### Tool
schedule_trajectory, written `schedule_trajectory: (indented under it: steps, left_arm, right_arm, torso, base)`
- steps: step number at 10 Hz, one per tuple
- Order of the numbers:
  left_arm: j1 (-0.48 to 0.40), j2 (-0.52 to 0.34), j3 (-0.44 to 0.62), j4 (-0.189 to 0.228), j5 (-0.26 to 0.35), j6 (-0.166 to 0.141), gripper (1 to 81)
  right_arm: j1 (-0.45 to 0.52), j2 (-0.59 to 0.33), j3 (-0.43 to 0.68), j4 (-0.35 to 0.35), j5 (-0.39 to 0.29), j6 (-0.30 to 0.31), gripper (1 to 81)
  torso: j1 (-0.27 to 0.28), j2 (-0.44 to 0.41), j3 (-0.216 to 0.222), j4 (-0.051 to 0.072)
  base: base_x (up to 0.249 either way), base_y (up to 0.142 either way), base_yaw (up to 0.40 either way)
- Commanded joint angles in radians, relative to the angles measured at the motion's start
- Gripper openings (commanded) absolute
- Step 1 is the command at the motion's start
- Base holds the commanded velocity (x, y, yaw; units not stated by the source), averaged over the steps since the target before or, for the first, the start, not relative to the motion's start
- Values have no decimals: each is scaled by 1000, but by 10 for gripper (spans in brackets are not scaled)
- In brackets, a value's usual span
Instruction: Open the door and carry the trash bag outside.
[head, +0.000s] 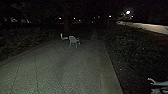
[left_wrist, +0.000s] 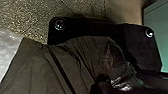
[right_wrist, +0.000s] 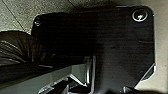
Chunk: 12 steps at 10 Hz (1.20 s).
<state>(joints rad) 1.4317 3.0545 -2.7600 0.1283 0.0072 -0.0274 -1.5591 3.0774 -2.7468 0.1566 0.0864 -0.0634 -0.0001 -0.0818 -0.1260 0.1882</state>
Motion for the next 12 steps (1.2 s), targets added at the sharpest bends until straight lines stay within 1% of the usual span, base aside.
schedule_trajectory:
  steps: [1,2,3,5,6,7,8,9,11,12]
  left_arm:
    - [-50,-9,2,-6,57,-3,10]
    - [-50,-12,3,-4,57,-2,10]
    - [-50,-17,3,-3,57,-2,10]
    - [-52,-52,35,-6,56,-6,10]
    - [-53,-92,93,-6,56,-9,10]
    - [-58,-136,156,-6,54,-11,10]
    - [-66,-170,200,-7,56,-11,10]
    - [-82,-204,232,-12,56,-14,10]
    - [-122,-265,295,-50,57,-17,10]
    - [-150,-299,325,-73,62,-17,10]
  right_arm:
    - [27,11,18,-20,-70,-22,811]
    - [23,10,27,-37,-71,-27,811]
    - [23,0,38,-55,-92,-27,811]
    - [23,-50,132,-71,-102,-27,811]
    - [24,-96,208,-69,-100,-26,811]
    - [27,-127,253,-60,-99,-24,811]
    - [26,-142,270,-57,-99,-22,811]
    - [24,-136,265,-60,-99,-22,811]
    - [23,-113,239,-65,-91,-22,811]
    - [23,-99,213,-68,-91,-22,811]
  torso:
    - [0,0,0,0]
    - [0,0,0,0]
    - [1,0,0,0]
    - [0,0,0,0]
    - [0,0,0,0]
    - [0,0,0,0]
    - [0,0,-30,0]
    - [0,0,-78,0]
    - [0,0,-124,0]
    - [0,0,-155,0]
  base:
    - [0,0,0]
    - [0,0,0]
    - [0,0,0]
    - [0,0,0]
    - [0,0,0]
    - [0,0,0]
    - [0,0,0]
    - [0,0,0]
    - [0,0,0]
    - [0,0,0]
